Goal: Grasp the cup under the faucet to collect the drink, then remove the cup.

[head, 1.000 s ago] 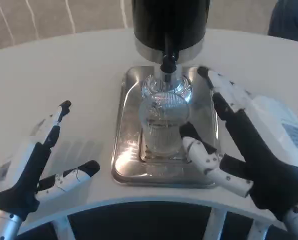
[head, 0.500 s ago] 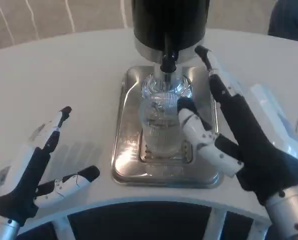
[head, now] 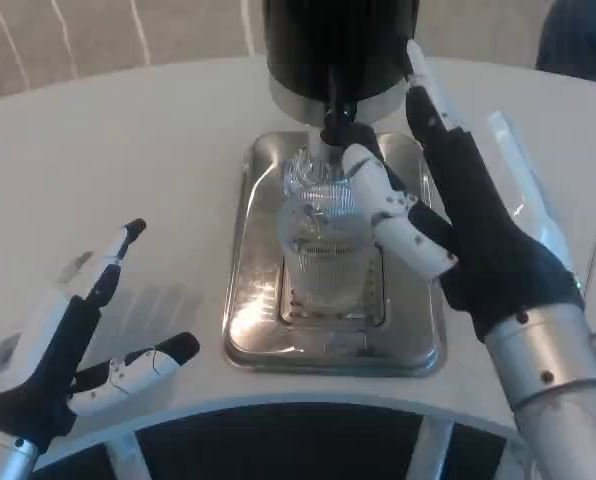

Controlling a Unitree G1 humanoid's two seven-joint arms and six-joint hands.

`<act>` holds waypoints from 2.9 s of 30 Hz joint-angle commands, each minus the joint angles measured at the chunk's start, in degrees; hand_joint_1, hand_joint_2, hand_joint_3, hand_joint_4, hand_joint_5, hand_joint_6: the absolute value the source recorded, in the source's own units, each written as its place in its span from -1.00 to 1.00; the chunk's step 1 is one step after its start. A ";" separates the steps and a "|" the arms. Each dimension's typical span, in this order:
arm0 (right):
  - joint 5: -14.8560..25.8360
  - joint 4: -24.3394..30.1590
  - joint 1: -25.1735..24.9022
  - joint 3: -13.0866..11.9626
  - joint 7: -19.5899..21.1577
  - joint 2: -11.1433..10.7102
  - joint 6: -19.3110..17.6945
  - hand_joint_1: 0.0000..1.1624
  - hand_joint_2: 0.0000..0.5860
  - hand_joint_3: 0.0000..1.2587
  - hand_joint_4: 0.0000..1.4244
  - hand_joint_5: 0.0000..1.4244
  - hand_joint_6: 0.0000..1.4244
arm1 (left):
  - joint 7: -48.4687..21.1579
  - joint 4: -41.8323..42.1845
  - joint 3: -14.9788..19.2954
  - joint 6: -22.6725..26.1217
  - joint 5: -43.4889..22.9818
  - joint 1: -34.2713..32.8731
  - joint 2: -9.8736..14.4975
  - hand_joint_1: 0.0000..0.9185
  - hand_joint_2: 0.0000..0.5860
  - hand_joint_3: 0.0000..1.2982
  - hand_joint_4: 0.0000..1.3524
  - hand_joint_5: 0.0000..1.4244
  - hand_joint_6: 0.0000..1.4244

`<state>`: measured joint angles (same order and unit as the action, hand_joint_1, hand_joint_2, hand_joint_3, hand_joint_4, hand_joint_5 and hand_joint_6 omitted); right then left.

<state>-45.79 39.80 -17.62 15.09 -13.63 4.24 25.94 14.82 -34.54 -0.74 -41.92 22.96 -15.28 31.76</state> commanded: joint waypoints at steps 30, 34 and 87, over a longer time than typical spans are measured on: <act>5.66 -8.92 -4.54 3.52 3.50 0.78 1.64 -0.64 0.85 -1.00 -1.00 -1.00 -1.00 | -2.88 -3.33 1.50 1.35 -1.68 -0.73 0.61 -0.79 -0.76 -0.85 -1.00 -0.91 -0.98; 5.68 -9.74 -5.59 3.67 2.57 0.28 2.22 -0.64 0.85 -1.00 -1.00 -1.00 -1.00 | -3.31 -3.53 1.57 1.45 -1.97 -0.84 0.51 -0.79 -0.76 -0.84 -1.00 -0.90 -0.98; -4.87 -7.39 -8.36 9.48 -9.54 -6.21 6.41 -0.87 0.78 -1.00 -1.00 -1.00 -1.00 | -1.27 0.23 0.57 6.68 0.05 -5.24 -4.76 -0.66 -0.95 -1.00 -1.00 -0.89 -0.88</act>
<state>-50.98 32.24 -27.66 23.47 -21.20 -2.02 31.86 12.62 -34.93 0.61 -35.85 22.26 -19.70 27.64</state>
